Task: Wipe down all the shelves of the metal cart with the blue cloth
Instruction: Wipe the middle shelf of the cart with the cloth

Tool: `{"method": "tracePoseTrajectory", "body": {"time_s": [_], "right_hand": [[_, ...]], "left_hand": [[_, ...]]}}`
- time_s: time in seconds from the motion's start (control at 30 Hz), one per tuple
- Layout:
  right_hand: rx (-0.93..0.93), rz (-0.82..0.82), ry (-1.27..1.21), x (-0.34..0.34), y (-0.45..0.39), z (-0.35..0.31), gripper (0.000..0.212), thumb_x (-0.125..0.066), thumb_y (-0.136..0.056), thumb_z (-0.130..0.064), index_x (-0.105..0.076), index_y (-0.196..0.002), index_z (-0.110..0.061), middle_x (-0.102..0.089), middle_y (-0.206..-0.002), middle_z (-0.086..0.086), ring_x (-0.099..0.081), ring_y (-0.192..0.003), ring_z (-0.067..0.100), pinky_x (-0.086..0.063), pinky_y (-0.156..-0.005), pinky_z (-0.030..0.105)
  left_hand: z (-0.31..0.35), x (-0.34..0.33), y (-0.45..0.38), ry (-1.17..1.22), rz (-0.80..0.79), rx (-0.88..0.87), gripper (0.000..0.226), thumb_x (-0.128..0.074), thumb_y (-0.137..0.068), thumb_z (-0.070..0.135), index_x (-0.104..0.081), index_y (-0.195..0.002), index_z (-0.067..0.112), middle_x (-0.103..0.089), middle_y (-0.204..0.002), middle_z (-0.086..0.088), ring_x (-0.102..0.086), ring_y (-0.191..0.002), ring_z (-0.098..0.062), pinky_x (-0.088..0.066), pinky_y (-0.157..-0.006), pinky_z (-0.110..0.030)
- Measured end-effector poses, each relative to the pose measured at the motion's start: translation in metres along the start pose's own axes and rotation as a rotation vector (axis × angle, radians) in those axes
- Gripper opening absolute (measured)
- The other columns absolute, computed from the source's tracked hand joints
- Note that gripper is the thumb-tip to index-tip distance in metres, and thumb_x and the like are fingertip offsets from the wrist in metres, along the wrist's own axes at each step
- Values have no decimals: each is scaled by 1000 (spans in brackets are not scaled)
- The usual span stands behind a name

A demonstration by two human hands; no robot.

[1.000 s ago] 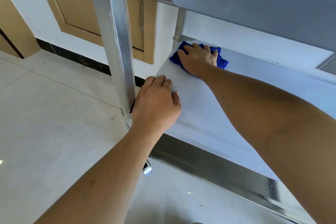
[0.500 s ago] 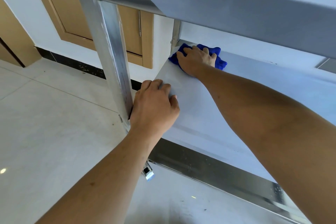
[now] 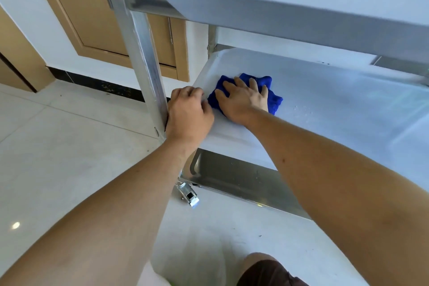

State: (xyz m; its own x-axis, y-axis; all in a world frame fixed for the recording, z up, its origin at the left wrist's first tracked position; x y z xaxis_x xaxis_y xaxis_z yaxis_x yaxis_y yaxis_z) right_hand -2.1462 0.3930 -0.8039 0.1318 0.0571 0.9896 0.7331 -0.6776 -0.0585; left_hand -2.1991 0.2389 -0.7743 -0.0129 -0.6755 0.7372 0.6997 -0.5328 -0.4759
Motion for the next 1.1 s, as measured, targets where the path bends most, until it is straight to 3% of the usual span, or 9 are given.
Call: {"method": "tracePoseTrajectory", "body": {"time_s": [0.2,0.37,0.6,0.77,0.87,0.97,1.1], "right_hand": [[28,-35,-36,5,77,3,58,-20,-97,-60,-46,-144,-37,-31,-161,-3,-18,-146,32,-8,-117,59],[32,-33,-82,9,116,18,61,-20,-96,-65,-45,-145,-39,-30,-162,-4,-12,-150,35,-3,-118,60],[-54,16,-55,14,145,66,67,-13,-89,-77,-46,-139,-46,-33,-159,-10,-13,-150,30,-2,-114,66],[-163,18,2,14,135,113,66,-10,-87,-75,-45,-135,-48,-35,-157,-12,-17,-147,28,-10,-109,68],[-202,14,4,13,115,128,69,-9,-84,-77,-45,-136,-49,-34,-157,-11,-16,-147,26,-13,-107,66],[-244,-1,5,13,86,140,70,-11,-85,-78,-44,-138,-47,-34,-156,-10,-16,-147,26,-14,-106,64],[-276,4,9,13,47,152,70,-13,-86,-77,-44,-140,-45,-36,-154,-8,-18,-145,28,-15,-107,64]], "left_hand": [[2,-4,-4,-80,-112,-13,30,-50,-89,20,-67,-108,5,-66,-111,-14,-50,-112,-34,-45,-94,-45],[14,-13,-3,-298,-205,-75,34,-43,-94,30,-67,-109,10,-65,-110,-13,-49,-109,-35,-43,-88,-45],[81,-35,4,-120,-292,-213,31,-47,-96,31,-67,-112,12,-68,-116,-7,-54,-110,-33,-47,-90,-41],[119,-67,21,-25,-383,-253,32,-44,-96,27,-64,-118,15,-66,-124,-4,-55,-116,-28,-45,-96,-37],[116,-75,25,-48,-362,-255,26,-43,-95,26,-64,-94,11,-69,-101,-5,-58,-97,-28,-46,-83,-37],[114,-77,26,-52,-343,-275,28,-43,-96,31,-62,-88,12,-67,-94,-4,-57,-92,-27,-46,-80,-36],[115,-79,28,-61,-359,-306,33,-44,-94,39,-63,-100,13,-66,-102,-2,-57,-98,-24,-47,-87,-38]]}}
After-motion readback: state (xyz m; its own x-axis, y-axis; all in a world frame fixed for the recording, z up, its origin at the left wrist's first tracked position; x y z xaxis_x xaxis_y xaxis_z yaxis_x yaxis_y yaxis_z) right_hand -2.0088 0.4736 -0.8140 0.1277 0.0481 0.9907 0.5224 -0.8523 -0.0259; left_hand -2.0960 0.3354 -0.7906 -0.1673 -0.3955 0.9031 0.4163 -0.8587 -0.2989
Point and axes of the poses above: each hand's wrist, its own y-axis away from the middle knuckle, its own x-axis out of the back of the hand, z = x × y, the point moved 9 cm from there along -y, towards the middle knuckle
